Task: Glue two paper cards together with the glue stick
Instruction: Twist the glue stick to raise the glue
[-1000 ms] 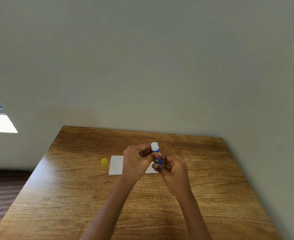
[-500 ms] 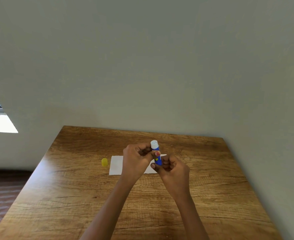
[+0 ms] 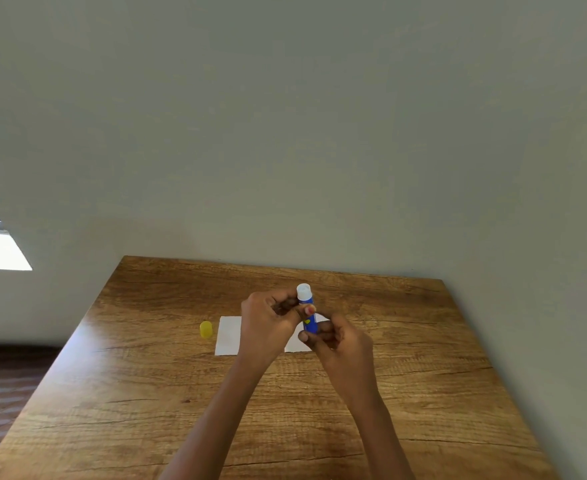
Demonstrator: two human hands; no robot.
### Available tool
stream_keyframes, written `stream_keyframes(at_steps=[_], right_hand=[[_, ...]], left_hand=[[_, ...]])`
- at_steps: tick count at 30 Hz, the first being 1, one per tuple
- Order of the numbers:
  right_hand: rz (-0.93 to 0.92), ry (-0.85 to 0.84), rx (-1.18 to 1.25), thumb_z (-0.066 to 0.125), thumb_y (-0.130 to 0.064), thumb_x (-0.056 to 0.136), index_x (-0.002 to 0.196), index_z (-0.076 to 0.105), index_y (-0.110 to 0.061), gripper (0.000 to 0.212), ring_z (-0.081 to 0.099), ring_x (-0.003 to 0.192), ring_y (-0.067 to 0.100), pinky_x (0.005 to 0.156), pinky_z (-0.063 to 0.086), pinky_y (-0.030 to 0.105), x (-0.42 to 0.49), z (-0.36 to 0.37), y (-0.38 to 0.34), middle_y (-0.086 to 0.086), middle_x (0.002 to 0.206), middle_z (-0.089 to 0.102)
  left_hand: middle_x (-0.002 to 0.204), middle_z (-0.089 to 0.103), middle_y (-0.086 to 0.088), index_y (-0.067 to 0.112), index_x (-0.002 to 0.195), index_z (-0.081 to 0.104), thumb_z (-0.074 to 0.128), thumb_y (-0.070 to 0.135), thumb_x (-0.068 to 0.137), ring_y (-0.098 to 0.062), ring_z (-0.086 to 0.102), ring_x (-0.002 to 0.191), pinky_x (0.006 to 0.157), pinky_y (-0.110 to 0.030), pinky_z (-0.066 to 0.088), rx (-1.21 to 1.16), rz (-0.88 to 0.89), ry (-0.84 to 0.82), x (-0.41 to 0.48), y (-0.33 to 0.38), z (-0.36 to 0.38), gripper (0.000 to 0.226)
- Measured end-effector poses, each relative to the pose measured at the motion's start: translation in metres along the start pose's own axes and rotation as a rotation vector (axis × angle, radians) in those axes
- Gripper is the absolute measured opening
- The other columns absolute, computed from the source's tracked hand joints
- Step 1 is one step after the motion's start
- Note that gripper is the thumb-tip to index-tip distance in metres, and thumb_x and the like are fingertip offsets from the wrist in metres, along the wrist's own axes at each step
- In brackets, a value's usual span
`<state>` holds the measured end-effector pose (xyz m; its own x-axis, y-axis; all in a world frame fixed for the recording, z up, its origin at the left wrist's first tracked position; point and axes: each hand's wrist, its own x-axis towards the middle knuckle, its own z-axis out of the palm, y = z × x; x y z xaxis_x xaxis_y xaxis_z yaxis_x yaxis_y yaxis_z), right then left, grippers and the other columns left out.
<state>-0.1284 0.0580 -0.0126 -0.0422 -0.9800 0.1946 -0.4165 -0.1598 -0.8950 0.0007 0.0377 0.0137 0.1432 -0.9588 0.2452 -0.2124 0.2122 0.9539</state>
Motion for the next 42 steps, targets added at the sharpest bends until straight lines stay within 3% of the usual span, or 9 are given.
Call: stream_keyframes(at_steps=[3, 6, 14, 18, 23, 28, 33, 36, 42], right_hand=[[0.014, 0.140, 0.016, 0.086, -0.025, 0.060, 0.084, 0.064, -0.020, 0.033, 0.064, 0.063, -0.002, 0.058, 0.049, 0.010, 0.000, 0.005, -0.004, -0.010, 0.068, 0.067], [0.030, 0.225, 0.056, 0.088, -0.020, 0.059, 0.074, 0.060, -0.018, 0.031, 0.061, 0.057, -0.003, 0.054, 0.048, 0.009, -0.001, 0.010, -0.004, -0.010, 0.063, 0.064], [-0.002, 0.055, 0.076, 0.073, -0.004, 0.077, 0.088, 0.062, -0.030, 0.030, 0.068, 0.078, 0.002, 0.069, 0.053, 0.013, 0.001, 0.005, 0.003, -0.006, 0.083, 0.071], [-0.053, 0.002, -0.053, 0.061, -0.004, 0.087, 0.105, 0.066, -0.015, 0.021, 0.067, 0.083, 0.004, 0.074, 0.056, 0.025, 0.002, 0.006, 0.009, -0.007, 0.086, 0.071], [-0.036, 0.033, 0.046, 0.064, -0.014, 0.086, 0.102, 0.058, -0.035, 0.027, 0.066, 0.089, 0.000, 0.075, 0.055, 0.018, -0.003, 0.010, 0.005, -0.012, 0.093, 0.069], [0.017, 0.130, 0.082, 0.084, -0.028, 0.063, 0.086, 0.060, -0.022, 0.034, 0.066, 0.073, 0.002, 0.065, 0.052, 0.013, -0.003, 0.016, 0.001, -0.007, 0.079, 0.068], [-0.003, 0.215, 0.071, 0.084, -0.014, 0.065, 0.074, 0.058, -0.022, 0.028, 0.064, 0.065, -0.003, 0.057, 0.047, 0.007, -0.002, 0.020, -0.001, -0.011, 0.068, 0.064], [-0.029, 0.159, 0.089, 0.079, -0.008, 0.071, 0.081, 0.059, -0.030, 0.031, 0.066, 0.072, -0.003, 0.063, 0.049, 0.007, -0.003, 0.018, 0.000, -0.012, 0.074, 0.067], [-0.045, -0.010, 0.023, 0.060, -0.002, 0.088, 0.104, 0.065, -0.014, 0.021, 0.067, 0.086, -0.001, 0.073, 0.052, 0.011, -0.002, 0.014, 0.008, -0.013, 0.086, 0.069]], left_hand=[[0.072, 0.068, 0.017, 0.012, 0.088, 0.075, 0.076, 0.004, 0.071, 0.008, 0.066, 0.071, 0.064, -0.006, 0.049, -0.015, -0.023, -0.004, -0.002, 0.002, 0.001, 0.019], [0.073, 0.069, 0.017, 0.013, 0.088, 0.075, 0.077, 0.006, 0.071, 0.006, 0.066, 0.074, 0.065, -0.008, 0.050, -0.013, -0.032, -0.013, -0.002, 0.001, 0.001, 0.019], [0.076, 0.068, 0.016, 0.012, 0.088, 0.075, 0.074, 0.002, 0.073, 0.014, 0.063, 0.071, 0.066, -0.005, 0.048, 0.015, -0.001, -0.034, -0.003, 0.002, 0.002, 0.018], [0.077, 0.068, 0.015, 0.012, 0.089, 0.075, 0.073, 0.001, 0.074, 0.015, 0.062, 0.072, 0.066, -0.004, 0.047, 0.023, -0.002, -0.031, -0.002, 0.001, 0.002, 0.019], [0.070, 0.065, 0.021, 0.011, 0.088, 0.075, 0.074, 0.002, 0.073, 0.014, 0.063, 0.069, 0.061, -0.003, 0.045, 0.026, -0.015, 0.009, 0.000, 0.002, -0.001, 0.017], [0.070, 0.068, 0.017, 0.012, 0.086, 0.075, 0.075, 0.004, 0.072, 0.008, 0.065, 0.070, 0.061, -0.005, 0.047, 0.017, -0.042, 0.023, 0.000, 0.000, -0.003, 0.016], [0.070, 0.068, 0.016, 0.012, 0.085, 0.075, 0.076, 0.004, 0.072, 0.007, 0.065, 0.070, 0.062, -0.006, 0.048, 0.018, -0.048, 0.004, 0.000, -0.001, -0.002, 0.015], [0.069, 0.068, 0.017, 0.012, 0.085, 0.076, 0.076, 0.004, 0.071, 0.008, 0.065, 0.069, 0.061, -0.005, 0.047, 0.018, -0.037, 0.002, 0.000, -0.001, -0.002, 0.016], [0.070, 0.066, 0.018, 0.009, 0.087, 0.075, 0.075, 0.002, 0.072, 0.012, 0.064, 0.069, 0.061, -0.004, 0.046, 0.015, -0.033, -0.006, 0.000, 0.000, -0.002, 0.016]])
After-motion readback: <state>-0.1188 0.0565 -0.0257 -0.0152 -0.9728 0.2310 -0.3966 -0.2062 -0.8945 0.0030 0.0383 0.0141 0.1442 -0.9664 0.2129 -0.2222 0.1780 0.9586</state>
